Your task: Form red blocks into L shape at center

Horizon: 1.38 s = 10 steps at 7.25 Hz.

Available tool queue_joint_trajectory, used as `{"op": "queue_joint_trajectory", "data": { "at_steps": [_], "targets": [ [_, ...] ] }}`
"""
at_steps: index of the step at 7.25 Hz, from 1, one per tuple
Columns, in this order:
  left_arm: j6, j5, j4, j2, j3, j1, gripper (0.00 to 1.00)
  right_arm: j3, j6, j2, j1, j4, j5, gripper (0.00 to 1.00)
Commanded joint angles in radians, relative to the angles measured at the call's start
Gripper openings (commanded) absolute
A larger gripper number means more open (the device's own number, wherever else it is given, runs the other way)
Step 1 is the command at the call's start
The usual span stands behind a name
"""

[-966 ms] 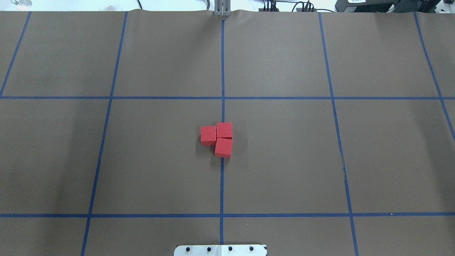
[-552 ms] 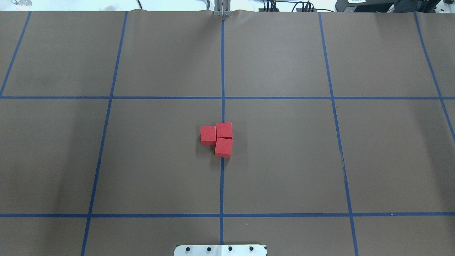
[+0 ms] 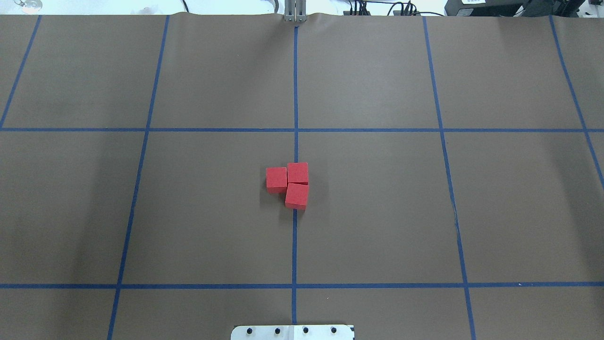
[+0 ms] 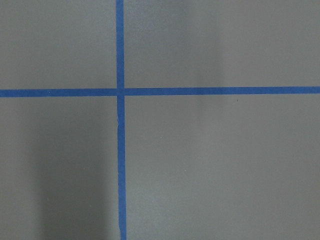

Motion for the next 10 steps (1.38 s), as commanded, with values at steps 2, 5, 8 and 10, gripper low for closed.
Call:
{"op": "queue_joint_trajectory", "data": {
  "at_steps": [2, 5, 8, 10],
  "targets": [
    [0.0, 0.0, 0.0, 0.0, -0.001, 0.0, 1.0, 0.002, 0.0, 0.001, 0.0, 0.0, 0.0, 0.99],
    [0.0, 0.0, 0.0, 0.0, -0.001, 0.0, 1.0, 0.002, 0.0, 0.0, 0.0, 0.0, 0.0, 0.99],
    [0.0, 0.0, 0.0, 0.0, -0.001, -0.001, 1.0, 0.002, 0.0, -0.002, 0.0, 0.0, 0.0, 0.99],
    [0.0, 0.0, 0.0, 0.0, -0.001, 0.0, 1.0, 0.002, 0.0, -0.002, 0.0, 0.0, 0.0, 0.99]
  ]
}}
